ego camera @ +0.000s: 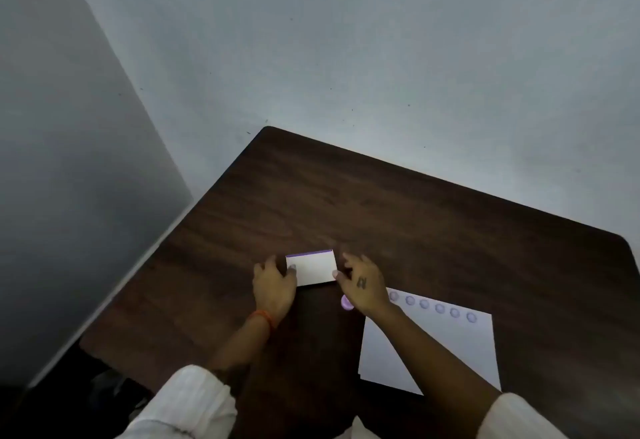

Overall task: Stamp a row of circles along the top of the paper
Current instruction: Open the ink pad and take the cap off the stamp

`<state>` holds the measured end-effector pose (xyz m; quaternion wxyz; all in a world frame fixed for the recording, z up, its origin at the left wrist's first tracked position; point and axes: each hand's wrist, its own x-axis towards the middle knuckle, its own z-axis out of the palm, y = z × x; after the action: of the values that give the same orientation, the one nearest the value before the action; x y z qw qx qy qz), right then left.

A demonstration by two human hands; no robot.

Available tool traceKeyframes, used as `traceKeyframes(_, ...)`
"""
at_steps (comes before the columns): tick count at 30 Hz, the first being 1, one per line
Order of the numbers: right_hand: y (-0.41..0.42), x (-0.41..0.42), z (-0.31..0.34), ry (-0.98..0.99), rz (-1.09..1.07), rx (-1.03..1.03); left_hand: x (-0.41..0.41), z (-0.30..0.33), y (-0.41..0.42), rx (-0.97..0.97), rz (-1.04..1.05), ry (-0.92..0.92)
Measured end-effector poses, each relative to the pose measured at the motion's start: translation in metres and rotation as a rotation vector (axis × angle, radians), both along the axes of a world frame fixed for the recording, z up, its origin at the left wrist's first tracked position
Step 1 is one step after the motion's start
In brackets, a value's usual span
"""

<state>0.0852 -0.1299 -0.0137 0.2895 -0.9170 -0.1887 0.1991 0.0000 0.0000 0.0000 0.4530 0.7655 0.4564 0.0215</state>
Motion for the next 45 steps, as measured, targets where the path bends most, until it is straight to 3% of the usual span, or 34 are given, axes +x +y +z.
traceKeyframes(7, 0.011, 0.000, -0.005, -0.018, -0.001, 0.012, 0.002, -0.005, 0.001, 0.016, -0.108, -0.004)
traceKeyframes(21, 0.018, -0.021, 0.013, -0.192, -0.080, 0.176, -0.021, 0.020, 0.001, 0.129, -0.059, -0.078)
traceKeyframes(35, 0.009, -0.084, -0.009, 0.091, 0.047, 0.121, -0.085, -0.007, -0.007, 0.157, -0.084, 0.032)
traceKeyframes(41, 0.009, -0.081, -0.005, 0.132, 0.100, 0.089, -0.083, -0.013, -0.006, 0.159, -0.083, 0.069)
traceKeyframes(45, 0.005, -0.076, 0.004, 0.066, 0.078, 0.186, -0.075, -0.007, -0.013, 0.308, -0.139, 0.003)
